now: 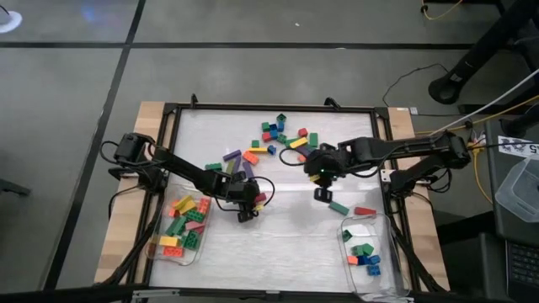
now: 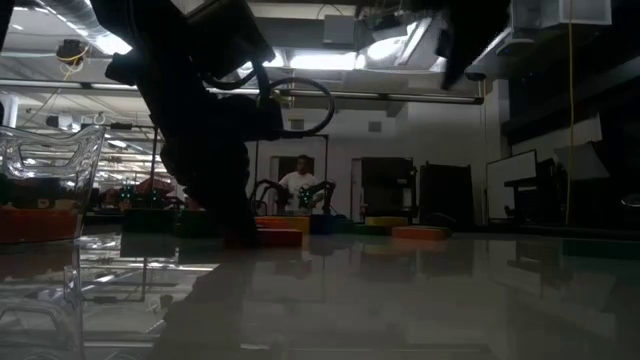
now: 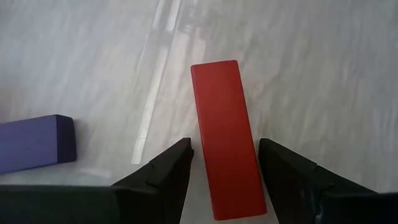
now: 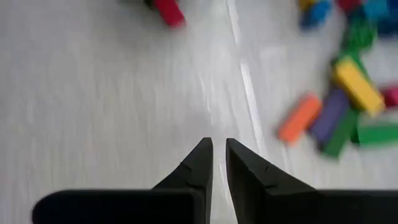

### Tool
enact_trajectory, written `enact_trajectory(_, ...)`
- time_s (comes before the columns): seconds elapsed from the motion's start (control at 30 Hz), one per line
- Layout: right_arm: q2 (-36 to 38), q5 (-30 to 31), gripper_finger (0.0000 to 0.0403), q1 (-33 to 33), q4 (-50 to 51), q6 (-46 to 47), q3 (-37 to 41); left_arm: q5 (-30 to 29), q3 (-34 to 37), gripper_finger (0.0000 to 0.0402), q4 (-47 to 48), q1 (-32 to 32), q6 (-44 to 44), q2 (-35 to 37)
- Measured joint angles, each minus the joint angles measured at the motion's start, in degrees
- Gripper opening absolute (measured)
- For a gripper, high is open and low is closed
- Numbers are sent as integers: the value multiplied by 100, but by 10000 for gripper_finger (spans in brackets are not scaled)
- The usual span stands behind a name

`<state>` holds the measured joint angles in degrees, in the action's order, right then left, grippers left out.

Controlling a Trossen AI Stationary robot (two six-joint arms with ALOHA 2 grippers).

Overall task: Sort blocks by size
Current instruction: Put the red wooden block into the left transparent bin

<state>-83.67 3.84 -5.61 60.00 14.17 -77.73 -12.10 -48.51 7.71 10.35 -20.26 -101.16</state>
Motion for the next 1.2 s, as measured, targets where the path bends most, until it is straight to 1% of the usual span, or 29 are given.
enact_trajectory(0.1,-12,0,44,0,495,369,0,12,-10,164,36,0,59,-7)
enact_trajectory(0.17,-37,2,44,0,641,521,10,17,-29,138,41,0,106,-9)
enact_trajectory(0.27,-84,-1,44,0,616,746,62,46,-106,89,96,2,336,-6)
enact_trajectory(0.3,-111,-1,44,0,619,766,63,70,-155,83,178,0,448,24)
enact_trajectory(0.4,-175,-1,46,0,594,768,59,219,-397,83,685,-4,738,135)
enact_trajectory(0.47,-246,2,56,0,547,768,57,313,-610,83,1038,-3,871,321)
enact_trajectory(0.53,-300,2,75,0,567,770,59,403,-885,83,1494,16,922,540)
enact_trajectory(0.67,-445,112,127,0,534,790,59,717,-1325,83,2739,105,828,997)
enact_trajectory(0.73,-530,93,150,0,541,1021,57,931,-1507,83,3348,189,683,1305)
enact_trajectory(0.83,-690,-27,177,0,641,1405,57,1417,-1617,83,4123,370,210,1756)
enact_trajectory(1.0,-964,-218,196,-4,757,1440,57,2141,-1635,90,5020,853,-998,2559)
enact_trajectory(1.1,-1120,-239,197,-4,780,1413,57,2225,-1633,96,5482,1288,-1754,2913)
enact_trajectory(1.2,-1250,-241,198,-4,812,1410,57,2222,-1631,98,5935,1758,-2600,3112)
